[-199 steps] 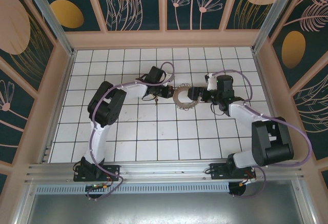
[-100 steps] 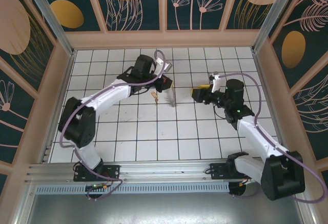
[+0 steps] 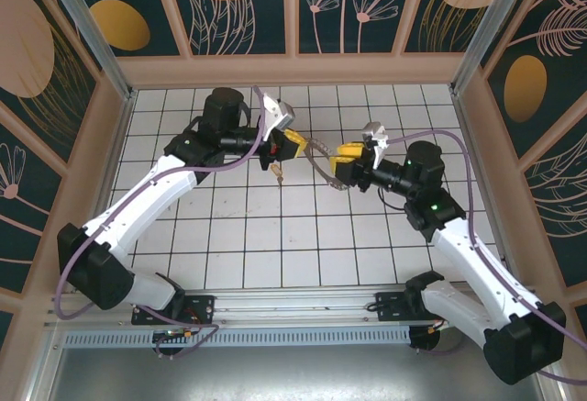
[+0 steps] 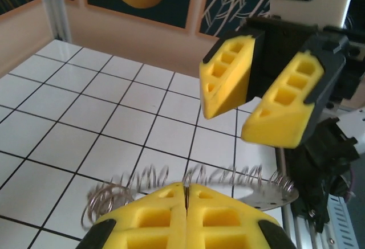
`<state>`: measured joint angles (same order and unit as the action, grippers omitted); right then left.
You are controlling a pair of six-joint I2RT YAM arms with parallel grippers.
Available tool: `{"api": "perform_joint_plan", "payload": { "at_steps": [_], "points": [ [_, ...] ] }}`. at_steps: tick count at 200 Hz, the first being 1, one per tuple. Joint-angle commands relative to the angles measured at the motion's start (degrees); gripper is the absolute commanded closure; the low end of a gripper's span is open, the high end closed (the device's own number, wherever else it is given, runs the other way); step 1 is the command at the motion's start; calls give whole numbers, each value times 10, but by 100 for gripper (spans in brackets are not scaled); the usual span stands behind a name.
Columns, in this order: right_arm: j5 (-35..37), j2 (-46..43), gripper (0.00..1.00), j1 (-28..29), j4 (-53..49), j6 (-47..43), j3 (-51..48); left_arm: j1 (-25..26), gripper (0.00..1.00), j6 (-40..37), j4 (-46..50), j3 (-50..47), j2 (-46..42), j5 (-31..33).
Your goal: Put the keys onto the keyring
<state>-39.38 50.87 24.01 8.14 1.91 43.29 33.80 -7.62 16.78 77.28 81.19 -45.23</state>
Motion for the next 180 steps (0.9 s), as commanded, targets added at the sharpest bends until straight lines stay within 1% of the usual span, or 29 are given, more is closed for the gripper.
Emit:
{"api": "perform_joint_plan", "payload": {
  "at_steps": [1,25,51,73,91,112,130,180],
  "points": [
    [-53,-8,68,4,-5,-40,30,5,100,-28,22,13,-17,-48],
    [-91,7,66,4,-19,-62,51,9,100,-21,0,10,-30,-83],
    [-127,12,58,7,-18,-68,55,9,100,-16,-20,4,-42,-104],
    [-132,14,53,16,-15,-68,56,8,100,-21,-19,6,-43,-115],
    [-127,16,51,23,-14,-70,55,9,100,-22,-23,2,-41,-126],
    [-131,20,52,30,-9,-68,60,10,100,-21,-33,-6,-43,-130],
    [-134,26,58,39,-3,-66,63,11,100,-15,-46,-12,-45,-133],
    [-110,45,65,57,21,-67,63,20,100,-12,-58,-15,-36,-137]
  ]
}}
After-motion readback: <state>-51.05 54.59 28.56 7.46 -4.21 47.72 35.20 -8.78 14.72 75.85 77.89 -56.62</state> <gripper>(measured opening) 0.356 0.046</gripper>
